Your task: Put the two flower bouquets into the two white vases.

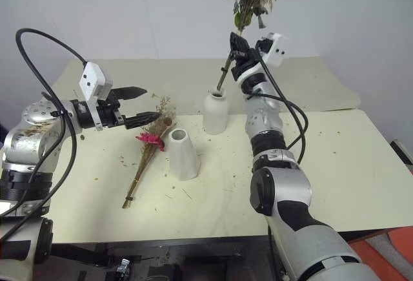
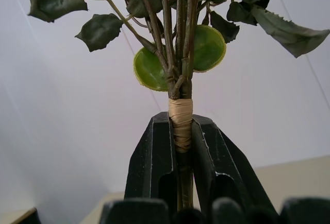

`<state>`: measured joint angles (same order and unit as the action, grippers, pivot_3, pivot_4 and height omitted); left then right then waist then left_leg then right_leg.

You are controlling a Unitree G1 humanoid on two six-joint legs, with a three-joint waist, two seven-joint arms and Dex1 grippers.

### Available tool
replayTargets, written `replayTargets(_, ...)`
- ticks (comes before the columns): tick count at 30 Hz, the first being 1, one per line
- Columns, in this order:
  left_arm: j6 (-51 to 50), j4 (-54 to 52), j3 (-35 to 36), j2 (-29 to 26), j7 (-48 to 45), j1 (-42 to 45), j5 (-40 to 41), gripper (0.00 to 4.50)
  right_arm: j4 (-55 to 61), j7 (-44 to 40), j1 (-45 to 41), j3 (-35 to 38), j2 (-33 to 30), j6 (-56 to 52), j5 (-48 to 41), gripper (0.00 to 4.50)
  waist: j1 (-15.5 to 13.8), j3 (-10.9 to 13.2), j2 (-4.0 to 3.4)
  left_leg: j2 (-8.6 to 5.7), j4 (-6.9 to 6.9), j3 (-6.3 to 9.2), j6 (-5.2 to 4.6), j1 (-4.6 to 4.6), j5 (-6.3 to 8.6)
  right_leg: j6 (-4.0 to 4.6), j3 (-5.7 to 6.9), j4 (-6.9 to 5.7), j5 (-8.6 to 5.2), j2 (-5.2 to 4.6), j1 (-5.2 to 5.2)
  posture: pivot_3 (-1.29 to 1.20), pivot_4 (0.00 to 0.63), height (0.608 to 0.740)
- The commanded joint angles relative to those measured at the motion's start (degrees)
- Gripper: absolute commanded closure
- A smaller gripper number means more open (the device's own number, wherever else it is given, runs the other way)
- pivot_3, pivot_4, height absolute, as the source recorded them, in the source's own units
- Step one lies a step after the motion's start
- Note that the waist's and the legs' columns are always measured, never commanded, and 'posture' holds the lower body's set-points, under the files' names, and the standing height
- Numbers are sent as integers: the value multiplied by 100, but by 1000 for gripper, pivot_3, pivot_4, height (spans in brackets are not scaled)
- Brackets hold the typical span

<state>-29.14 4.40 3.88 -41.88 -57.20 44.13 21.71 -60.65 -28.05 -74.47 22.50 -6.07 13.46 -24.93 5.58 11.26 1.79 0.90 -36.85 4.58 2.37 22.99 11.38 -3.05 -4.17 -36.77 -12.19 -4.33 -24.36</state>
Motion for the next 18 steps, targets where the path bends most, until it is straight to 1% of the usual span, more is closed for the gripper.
replayTargets(1,100,-258,91,-97,-5,-72,17,0,-128,-157,-211,-120,44,451,165,4262,3,0,0,0,0,0,0,0,0,0,0,0,0,0,0,0,150,740)
replayTargets(11,250,-457,237,-114,-119,-198,185,0,-566,-321,-178,-134,172,918,334,4262,10,1,-1,0,1,0,1,-2,-1,0,0,0,0,0,0,0,150,740)
replayTargets(18,357,-465,237,-91,-167,-262,208,0,-762,-162,-145,-264,266,1232,622,4262,17,1,-1,0,2,0,1,-3,-1,0,-1,-1,0,1,0,0,150,740)
